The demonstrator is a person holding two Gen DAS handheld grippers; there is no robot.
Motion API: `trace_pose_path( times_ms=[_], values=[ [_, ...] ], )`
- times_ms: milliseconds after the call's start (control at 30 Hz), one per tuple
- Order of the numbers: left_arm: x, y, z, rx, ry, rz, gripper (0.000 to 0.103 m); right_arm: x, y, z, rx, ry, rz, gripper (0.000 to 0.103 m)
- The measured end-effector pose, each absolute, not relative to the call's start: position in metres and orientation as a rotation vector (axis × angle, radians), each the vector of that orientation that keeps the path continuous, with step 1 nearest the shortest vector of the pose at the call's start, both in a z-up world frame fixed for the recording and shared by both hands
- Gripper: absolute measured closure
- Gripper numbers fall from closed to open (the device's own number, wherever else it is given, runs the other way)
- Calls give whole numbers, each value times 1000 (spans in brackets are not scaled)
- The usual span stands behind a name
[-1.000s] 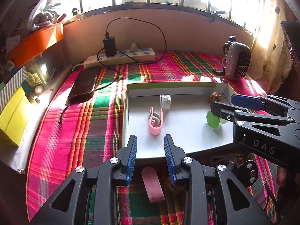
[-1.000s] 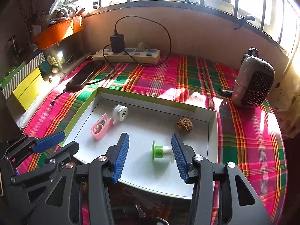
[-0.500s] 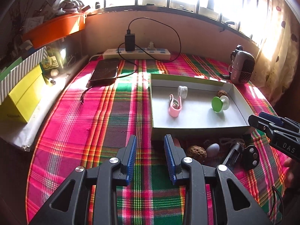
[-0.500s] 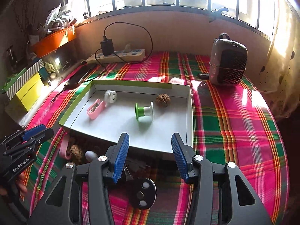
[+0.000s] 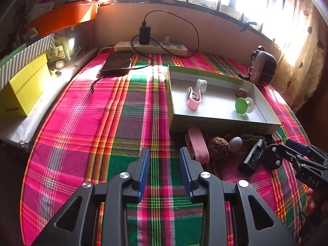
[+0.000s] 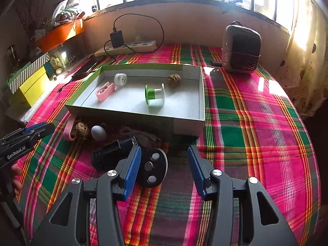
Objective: Organize objects
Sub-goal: 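Withdraw both grippers from the box toward the remaining objects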
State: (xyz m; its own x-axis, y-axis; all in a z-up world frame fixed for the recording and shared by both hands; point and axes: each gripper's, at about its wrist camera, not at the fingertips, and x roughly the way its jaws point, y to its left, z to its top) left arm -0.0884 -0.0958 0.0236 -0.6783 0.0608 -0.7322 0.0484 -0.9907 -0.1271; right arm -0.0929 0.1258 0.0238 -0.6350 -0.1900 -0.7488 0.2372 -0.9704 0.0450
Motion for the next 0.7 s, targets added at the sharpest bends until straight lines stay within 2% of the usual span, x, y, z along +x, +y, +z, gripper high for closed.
trace_pose_path(
  times_ms=[167,267,567,700],
  values=[
    [-87,-92,19,-1270,-219,2838,75,-87,126,18,1214,77,-2623,54],
    [-87,-89,18,-1281,-217,2821,75,-88,123,15,1226,83,-2615,45],
    [-89,-86,15,-1297,-249,2776,74,-93,111,3,1267,139,-2593,45],
    [-90,-85,15,-1300,-264,2757,71,-96,112,-1,1287,161,-2609,45]
  ],
)
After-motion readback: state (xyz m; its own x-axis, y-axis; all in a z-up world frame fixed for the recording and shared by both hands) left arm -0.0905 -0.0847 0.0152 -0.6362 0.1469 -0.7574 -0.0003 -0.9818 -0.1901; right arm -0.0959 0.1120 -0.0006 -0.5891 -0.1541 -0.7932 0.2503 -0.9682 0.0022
